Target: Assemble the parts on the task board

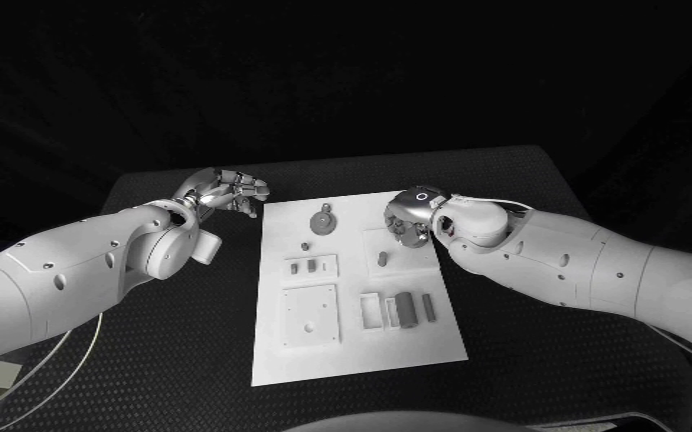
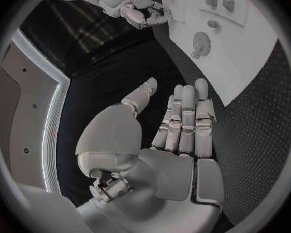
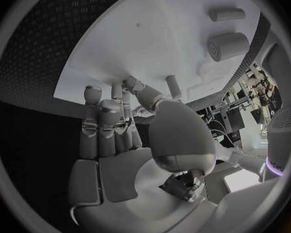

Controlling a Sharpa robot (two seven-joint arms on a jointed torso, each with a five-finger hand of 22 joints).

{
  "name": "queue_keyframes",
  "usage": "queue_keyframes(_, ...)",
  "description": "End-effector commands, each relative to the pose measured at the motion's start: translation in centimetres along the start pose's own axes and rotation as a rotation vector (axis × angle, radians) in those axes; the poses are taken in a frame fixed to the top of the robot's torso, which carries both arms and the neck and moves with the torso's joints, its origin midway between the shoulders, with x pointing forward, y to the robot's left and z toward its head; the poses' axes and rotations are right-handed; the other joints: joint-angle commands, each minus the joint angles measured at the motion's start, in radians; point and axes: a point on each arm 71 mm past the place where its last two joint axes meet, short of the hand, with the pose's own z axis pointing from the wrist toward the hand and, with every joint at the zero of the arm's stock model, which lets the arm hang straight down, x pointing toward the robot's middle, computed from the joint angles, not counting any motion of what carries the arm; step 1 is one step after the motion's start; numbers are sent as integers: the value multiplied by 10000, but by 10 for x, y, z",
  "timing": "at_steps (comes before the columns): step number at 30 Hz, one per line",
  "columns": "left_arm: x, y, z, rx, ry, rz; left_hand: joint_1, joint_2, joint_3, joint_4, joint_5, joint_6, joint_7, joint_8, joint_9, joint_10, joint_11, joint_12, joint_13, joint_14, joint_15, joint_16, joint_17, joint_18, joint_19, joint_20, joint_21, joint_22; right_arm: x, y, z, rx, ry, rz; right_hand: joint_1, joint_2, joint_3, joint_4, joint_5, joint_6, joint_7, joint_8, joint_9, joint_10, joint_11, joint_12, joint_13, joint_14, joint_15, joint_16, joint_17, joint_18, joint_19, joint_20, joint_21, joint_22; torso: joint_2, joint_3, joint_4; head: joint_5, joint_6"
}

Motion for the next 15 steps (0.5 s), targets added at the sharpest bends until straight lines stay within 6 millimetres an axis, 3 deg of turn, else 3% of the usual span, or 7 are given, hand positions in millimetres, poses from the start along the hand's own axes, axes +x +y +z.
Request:
queue_keyframes(1,1,-2,1,88,70,-78,-65,16,-35,-24,-52,-14,45,-55,8,-206,108,36,-14,42,8,-49,-13,188,71,-8,-50,-13,4,2,-1,21,-88,-127,13,64,38,-28,6,84,10,35,47,302,-52,51,42,-99,-169,66,-5,261,26,-46,71,252,0,10,-8,2,-3)
queue_keyframes(15,0,-2,1,89,46,-70,-65,20,-36,-20,-52,-21,48,-51,11,-217,110,49,-13,44,10,-49,-13,189,77,-5,-59,-13,-1,1,-6,44,-536,-33,7,37,45,-27,6,150,-12,41,85,360,-81,37,178,-110,-198,170,15,261,-9,-87,181,249,-3,17,-20,17,2)
